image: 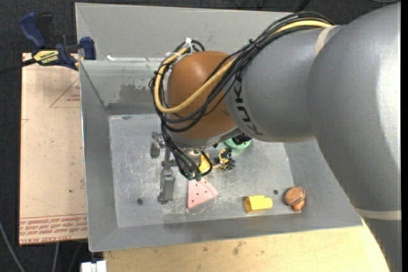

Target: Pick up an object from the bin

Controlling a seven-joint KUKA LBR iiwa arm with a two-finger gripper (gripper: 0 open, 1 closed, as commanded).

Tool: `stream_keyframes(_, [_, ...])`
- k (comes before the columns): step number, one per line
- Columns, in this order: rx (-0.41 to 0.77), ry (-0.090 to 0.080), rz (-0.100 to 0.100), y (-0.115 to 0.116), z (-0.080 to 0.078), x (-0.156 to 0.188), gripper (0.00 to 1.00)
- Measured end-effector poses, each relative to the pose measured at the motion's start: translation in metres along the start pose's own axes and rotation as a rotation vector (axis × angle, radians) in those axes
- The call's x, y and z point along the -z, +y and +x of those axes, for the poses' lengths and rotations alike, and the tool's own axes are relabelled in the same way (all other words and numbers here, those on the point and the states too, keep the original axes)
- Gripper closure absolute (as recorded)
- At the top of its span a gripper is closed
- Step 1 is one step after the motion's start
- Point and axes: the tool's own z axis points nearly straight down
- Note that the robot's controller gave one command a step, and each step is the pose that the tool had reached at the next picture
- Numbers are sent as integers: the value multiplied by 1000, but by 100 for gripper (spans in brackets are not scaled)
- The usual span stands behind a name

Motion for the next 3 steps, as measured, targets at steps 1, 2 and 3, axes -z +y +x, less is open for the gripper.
stream_keyframes(1, [-3,-7,-2,-1,-2,4,0])
stream_keyframes(2, [59,-1,-1,-14,-10,19,0])
stream_keyframes(3, [182,-24,-2,-58,-68,13,0])
